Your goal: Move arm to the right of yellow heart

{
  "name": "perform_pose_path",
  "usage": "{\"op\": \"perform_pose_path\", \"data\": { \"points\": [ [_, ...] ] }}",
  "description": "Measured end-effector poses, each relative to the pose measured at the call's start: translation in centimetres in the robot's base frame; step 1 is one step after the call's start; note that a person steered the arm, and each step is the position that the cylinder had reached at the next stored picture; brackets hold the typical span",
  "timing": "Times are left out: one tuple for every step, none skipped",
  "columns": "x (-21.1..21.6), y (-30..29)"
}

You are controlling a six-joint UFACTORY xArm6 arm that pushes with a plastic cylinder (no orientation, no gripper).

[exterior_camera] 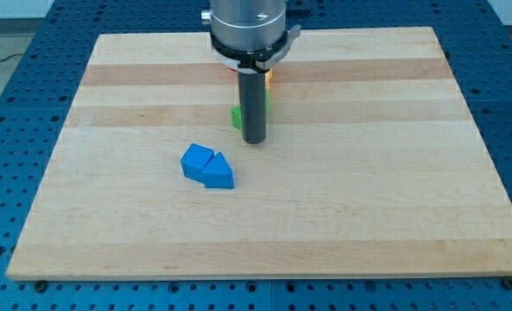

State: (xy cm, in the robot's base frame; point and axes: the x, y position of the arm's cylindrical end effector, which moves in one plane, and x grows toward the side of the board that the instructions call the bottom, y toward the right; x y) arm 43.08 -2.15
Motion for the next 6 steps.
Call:
{"op": "perform_pose_path", "data": {
  "points": [
    [-0.4,-0.8],
    [0.1,-0.6],
    [1.5,3.5],
    [1.1,10.9],
    [-4.0,16.3],
    [-10.0,17.2]
  ]
}}
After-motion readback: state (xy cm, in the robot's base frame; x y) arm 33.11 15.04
